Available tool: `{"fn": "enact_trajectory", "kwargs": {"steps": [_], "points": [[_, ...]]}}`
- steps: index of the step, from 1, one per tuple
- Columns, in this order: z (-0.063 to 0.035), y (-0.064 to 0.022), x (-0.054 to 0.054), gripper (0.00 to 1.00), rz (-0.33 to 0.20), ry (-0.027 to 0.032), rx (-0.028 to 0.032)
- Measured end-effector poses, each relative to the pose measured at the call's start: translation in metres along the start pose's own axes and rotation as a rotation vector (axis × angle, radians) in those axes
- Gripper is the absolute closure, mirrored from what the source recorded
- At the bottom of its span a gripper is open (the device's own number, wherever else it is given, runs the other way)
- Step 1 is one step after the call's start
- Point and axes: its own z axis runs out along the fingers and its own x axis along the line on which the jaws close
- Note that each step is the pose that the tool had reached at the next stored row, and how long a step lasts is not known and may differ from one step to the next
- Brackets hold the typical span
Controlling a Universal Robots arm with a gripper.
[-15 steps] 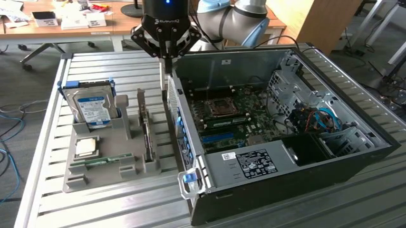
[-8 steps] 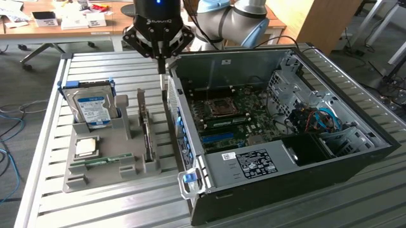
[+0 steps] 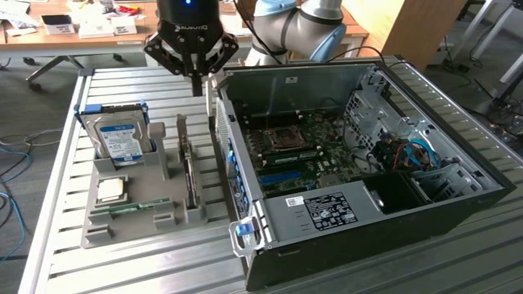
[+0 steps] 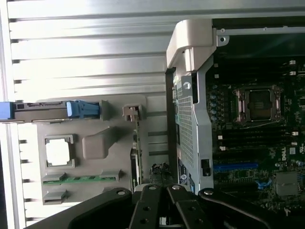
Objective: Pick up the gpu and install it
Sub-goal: 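Reach for the gpu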
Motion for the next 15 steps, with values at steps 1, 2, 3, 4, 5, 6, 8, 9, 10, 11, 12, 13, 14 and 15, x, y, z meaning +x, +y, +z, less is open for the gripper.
{"fn": "enact_trajectory", "kwargs": {"steps": [1, 2, 3, 4, 5, 6, 8, 9, 10, 11, 12, 13, 14, 15], "points": [[0.0000, -0.0001, 0.002, 0.89, 0.000, 0.0000, 0.0000], [-0.0001, -0.0003, 0.005, 0.89, 0.000, 0.0000, -0.0001], [-0.0001, -0.0004, 0.007, 0.89, 0.001, 0.0000, 0.0000], [-0.0001, -0.0005, 0.009, 0.89, 0.001, 0.0000, 0.0000], [-0.0002, -0.0006, 0.012, 0.89, 0.001, -0.0001, 0.0000], [-0.0002, -0.0008, 0.014, 0.89, 0.001, -0.0001, -0.0001], [-0.0003, -0.0009, 0.016, 0.89, 0.001, -0.0001, 0.0000], [-0.0002, -0.0009, 0.016, 0.89, 0.001, -0.0001, 0.0000], [-0.0002, -0.0009, 0.016, 0.89, 0.001, -0.0001, 0.0000], [-0.0003, -0.0009, 0.016, 0.89, 0.001, -0.0001, 0.0000], [-0.0003, -0.0009, 0.016, 0.89, 0.001, -0.0001, 0.0000], [-0.0003, -0.0009, 0.016, 0.89, 0.001, -0.0001, 0.0000], [-0.0003, -0.0009, 0.016, 0.89, 0.001, -0.0001, 0.0000], [-0.0003, -0.0010, 0.017, 0.89, 0.001, 0.0000, 0.0000]]}}
